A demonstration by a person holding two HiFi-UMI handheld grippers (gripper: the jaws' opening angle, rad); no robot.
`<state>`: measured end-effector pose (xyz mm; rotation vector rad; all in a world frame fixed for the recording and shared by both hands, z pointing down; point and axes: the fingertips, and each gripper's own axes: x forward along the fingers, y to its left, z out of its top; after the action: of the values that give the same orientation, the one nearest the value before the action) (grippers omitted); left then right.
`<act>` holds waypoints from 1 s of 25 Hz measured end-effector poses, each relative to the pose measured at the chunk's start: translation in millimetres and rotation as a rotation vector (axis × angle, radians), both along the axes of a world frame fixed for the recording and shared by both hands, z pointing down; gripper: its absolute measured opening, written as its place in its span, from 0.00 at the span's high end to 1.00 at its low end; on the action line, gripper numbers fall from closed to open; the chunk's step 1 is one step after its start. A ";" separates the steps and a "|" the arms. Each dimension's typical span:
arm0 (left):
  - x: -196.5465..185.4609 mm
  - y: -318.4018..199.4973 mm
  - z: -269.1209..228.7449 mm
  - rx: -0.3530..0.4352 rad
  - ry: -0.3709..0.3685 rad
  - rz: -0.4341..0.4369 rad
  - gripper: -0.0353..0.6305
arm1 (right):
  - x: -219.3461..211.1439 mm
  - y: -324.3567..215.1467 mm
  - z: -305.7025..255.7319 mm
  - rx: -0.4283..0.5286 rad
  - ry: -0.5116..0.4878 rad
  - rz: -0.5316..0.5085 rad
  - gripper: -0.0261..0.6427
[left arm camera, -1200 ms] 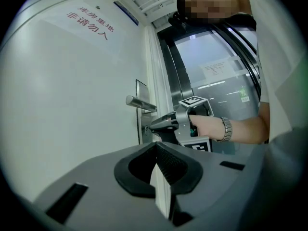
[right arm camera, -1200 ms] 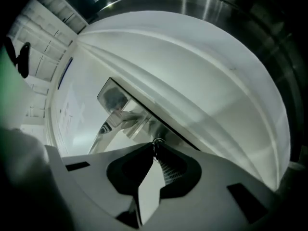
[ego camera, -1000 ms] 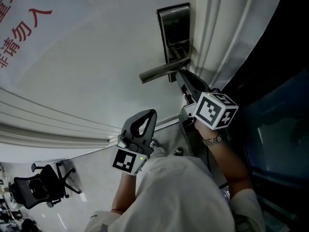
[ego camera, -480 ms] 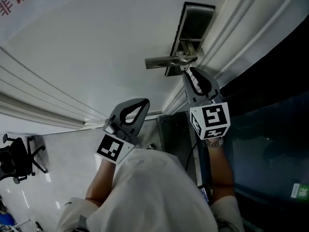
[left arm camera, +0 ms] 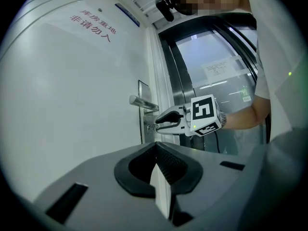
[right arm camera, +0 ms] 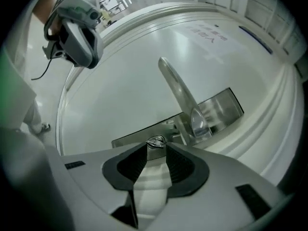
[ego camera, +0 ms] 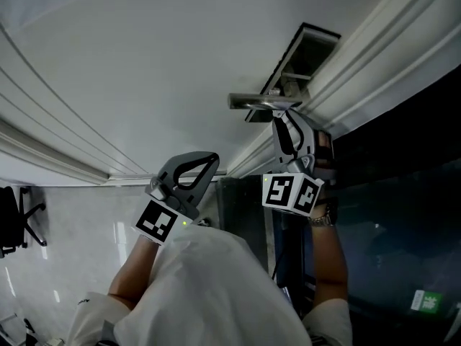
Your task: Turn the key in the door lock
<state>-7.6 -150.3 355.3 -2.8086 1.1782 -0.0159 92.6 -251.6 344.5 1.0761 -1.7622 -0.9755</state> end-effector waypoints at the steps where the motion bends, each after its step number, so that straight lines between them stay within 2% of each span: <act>1: -0.7 0.3 0.8 -0.002 -0.004 0.001 0.94 | -2.0 -0.4 1.7 0.016 0.047 -0.002 0.81; 6: -1.9 -0.6 3.6 -0.006 -0.030 0.015 0.94 | -5.7 -7.4 7.5 0.081 0.225 -0.010 0.81; 18: -10.6 0.7 4.7 -0.008 -0.022 0.011 0.94 | -9.4 -10.1 7.2 0.217 0.403 -0.005 0.83; 20: -8.6 -0.2 3.6 -0.005 -0.020 0.017 0.94 | -9.9 -10.3 7.3 0.222 0.404 0.006 0.84; 25: -3.8 0.7 4.4 -0.008 -0.025 0.035 0.94 | -12.2 -8.6 6.7 0.217 0.323 0.064 0.87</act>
<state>-11.4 -149.6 359.7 -2.8277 1.1256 -0.0528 80.5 -260.3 351.2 1.0336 -1.3764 -1.2464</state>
